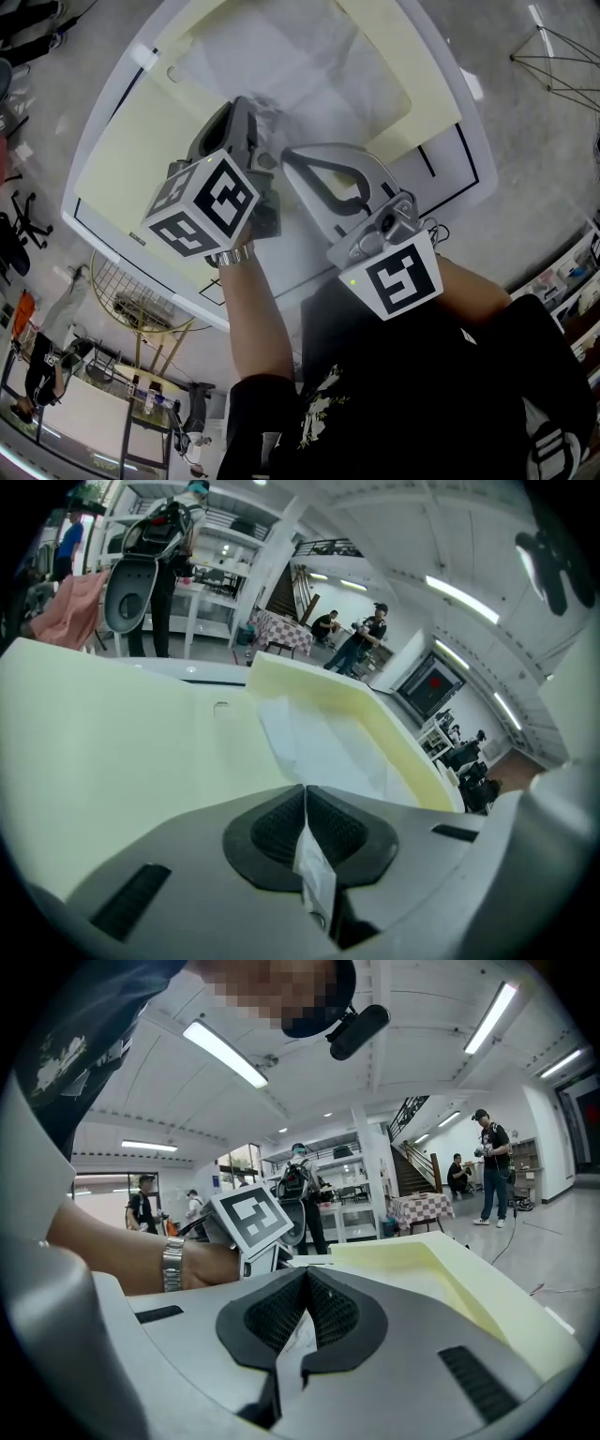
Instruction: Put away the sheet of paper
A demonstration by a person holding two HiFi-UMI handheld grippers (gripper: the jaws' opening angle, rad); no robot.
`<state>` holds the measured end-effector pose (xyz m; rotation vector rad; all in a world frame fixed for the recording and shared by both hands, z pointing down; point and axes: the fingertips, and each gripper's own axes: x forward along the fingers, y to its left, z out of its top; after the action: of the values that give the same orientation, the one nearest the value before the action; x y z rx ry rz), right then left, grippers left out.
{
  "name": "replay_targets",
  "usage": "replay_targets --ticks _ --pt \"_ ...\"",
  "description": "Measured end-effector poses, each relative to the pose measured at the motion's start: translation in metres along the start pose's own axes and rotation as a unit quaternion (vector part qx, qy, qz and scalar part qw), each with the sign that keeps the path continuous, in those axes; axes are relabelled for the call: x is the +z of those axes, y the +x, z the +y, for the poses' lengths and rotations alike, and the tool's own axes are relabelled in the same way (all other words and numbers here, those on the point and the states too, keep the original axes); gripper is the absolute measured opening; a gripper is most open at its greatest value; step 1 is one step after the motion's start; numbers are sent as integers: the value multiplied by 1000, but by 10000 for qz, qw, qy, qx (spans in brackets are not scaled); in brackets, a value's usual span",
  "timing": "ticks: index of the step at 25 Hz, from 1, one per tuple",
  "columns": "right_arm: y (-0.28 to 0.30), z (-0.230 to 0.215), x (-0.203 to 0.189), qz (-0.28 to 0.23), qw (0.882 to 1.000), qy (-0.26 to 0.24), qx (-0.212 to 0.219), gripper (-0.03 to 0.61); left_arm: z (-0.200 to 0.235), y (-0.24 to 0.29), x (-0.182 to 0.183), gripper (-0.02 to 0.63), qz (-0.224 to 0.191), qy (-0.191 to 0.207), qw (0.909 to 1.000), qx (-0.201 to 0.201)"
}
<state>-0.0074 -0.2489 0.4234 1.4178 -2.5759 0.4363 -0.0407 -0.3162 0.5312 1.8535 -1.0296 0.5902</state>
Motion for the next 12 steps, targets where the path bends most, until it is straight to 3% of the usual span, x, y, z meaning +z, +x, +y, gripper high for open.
replay_targets --ticks 12 --pt "0 1 0 -37 10000 35 9 -8 -22 15 -7 9 203 237 9989 -339"
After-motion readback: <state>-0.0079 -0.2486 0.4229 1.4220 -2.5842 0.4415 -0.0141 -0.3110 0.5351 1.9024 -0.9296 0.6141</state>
